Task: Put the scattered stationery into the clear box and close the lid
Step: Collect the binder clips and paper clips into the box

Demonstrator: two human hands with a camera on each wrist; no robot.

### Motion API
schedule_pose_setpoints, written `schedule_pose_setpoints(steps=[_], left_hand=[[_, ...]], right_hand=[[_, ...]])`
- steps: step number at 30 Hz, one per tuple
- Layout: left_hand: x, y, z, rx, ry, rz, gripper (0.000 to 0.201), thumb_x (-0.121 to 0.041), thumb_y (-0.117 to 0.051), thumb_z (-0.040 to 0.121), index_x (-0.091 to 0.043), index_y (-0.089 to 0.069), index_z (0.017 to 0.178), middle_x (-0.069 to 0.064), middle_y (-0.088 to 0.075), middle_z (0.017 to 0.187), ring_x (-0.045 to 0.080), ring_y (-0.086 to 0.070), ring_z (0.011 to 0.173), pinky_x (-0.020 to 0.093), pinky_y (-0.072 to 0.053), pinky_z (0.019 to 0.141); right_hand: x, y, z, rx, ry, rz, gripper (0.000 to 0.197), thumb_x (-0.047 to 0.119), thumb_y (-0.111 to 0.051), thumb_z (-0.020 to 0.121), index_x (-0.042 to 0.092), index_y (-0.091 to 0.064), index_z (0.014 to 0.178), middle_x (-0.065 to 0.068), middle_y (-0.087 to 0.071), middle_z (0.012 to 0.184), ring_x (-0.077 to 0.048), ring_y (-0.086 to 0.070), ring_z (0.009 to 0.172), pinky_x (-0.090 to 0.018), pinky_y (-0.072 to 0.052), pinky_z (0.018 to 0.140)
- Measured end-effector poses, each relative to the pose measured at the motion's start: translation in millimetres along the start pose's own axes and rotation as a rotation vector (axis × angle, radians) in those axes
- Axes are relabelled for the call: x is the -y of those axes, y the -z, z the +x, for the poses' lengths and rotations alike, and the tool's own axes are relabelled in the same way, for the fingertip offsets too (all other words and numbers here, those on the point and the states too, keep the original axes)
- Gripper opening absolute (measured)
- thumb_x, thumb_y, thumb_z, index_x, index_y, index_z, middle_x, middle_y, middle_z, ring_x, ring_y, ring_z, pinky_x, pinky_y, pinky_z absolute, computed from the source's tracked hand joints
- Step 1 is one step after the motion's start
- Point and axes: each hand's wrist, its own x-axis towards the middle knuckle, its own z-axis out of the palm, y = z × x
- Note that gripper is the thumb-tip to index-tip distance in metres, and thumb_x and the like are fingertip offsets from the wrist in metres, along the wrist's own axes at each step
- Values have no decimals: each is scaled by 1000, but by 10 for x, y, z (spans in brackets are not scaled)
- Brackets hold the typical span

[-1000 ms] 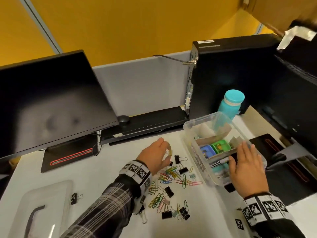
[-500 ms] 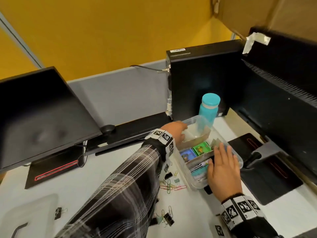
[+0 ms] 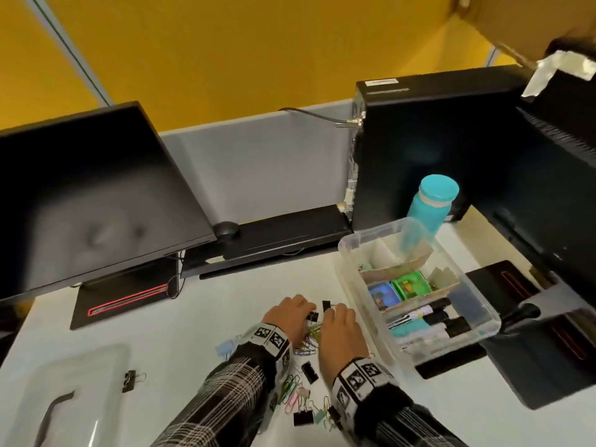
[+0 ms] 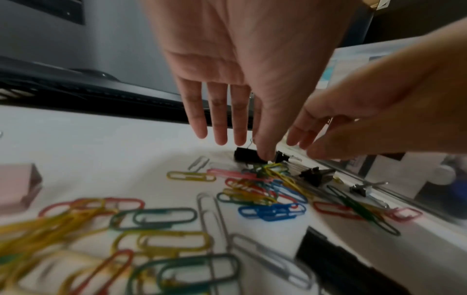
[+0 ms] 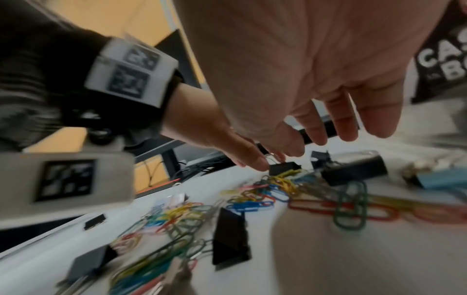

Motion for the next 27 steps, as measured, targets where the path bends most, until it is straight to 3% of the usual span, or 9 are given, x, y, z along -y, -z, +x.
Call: schedule_pose_setpoints(steps=[6, 9, 14, 16, 18, 20, 24, 26, 27], left_hand=[[12, -42, 47, -24, -14, 12, 31, -18, -52, 90, -16, -53, 121, 5, -48, 123, 26, -46, 114, 41, -46, 89], [87, -71, 18, -38, 10, -61, 30, -22, -57, 88, -18, -52, 118, 4, -48, 121, 23, -42, 116, 39, -45, 92], [214, -102, -97, -67, 53, -204, 31, -26, -57, 88, -21, -50, 118, 3, -48, 120, 20, -44, 113, 30, -41, 95], [277, -89, -174, -132, 85, -292, 28, -25, -57, 88, -20, -52, 115, 2, -46, 118, 19, -48, 108, 28, -44, 94], [339, -70, -278, -210, 123, -406, 22, -21, -58, 88, -21, -54, 110, -1, -44, 115, 17, -54, 98, 25, -48, 91], [424, -49, -406, -277, 139, -505, 17, -20, -59, 88, -24, -53, 103, -4, -45, 110, 14, -57, 90, 25, -51, 86], [654, -16, -686, -346, 199, -644, 18, -22, -59, 88, -29, -50, 101, -8, -58, 99, 11, -59, 85, 27, -52, 79], [753, -14, -809, -378, 229, -685, 19, -20, -59, 88, -29, -50, 102, -9, -60, 94, 9, -59, 83, 22, -50, 74], [792, -15, -871, -398, 240, -704, 19, -18, -59, 88, -29, -51, 102, -10, -60, 93, 7, -59, 83, 18, -47, 72]], right_hand=[[-89, -207, 274, 31, -78, 97, 54, 7, -46, 87, 14, -26, 137, -13, -34, 137, -29, -35, 124, -34, -39, 96], [-152, -216, 264, -3, -87, 315, 49, 12, -56, 82, 13, -35, 126, -10, -44, 124, -27, -43, 115, -35, -42, 90], [-233, -167, 110, 27, -236, 1239, 21, 9, -48, 90, 18, -45, 109, -6, -52, 77, -15, -50, 64, -26, -40, 58], [-180, -76, 70, 114, -322, 1725, 24, 4, -43, 88, 11, -53, 109, -9, -56, 75, -18, -50, 65, -30, -38, 58], [-132, 17, 81, 139, -362, 1971, 25, 3, -43, 86, 6, -56, 107, -13, -59, 80, -22, -52, 68, -32, -39, 59], [-60, 94, 149, 102, -382, 1903, 20, 2, -41, 89, 6, -56, 101, -10, -56, 78, -19, -51, 64, -30, -40, 57], [35, 174, 427, -49, -310, 1193, 21, 2, -41, 93, 6, -50, 112, -8, -52, 73, -15, -48, 55, -12, -36, 42], [45, 126, 548, -28, -239, 804, 37, 4, -47, 91, 12, -39, 127, -11, -57, 93, -17, -57, 71, -9, -43, 55], [43, 97, 584, 19, -223, 597, 48, 5, -49, 90, 16, -33, 134, -13, -55, 109, -22, -60, 88, -17, -49, 70]])
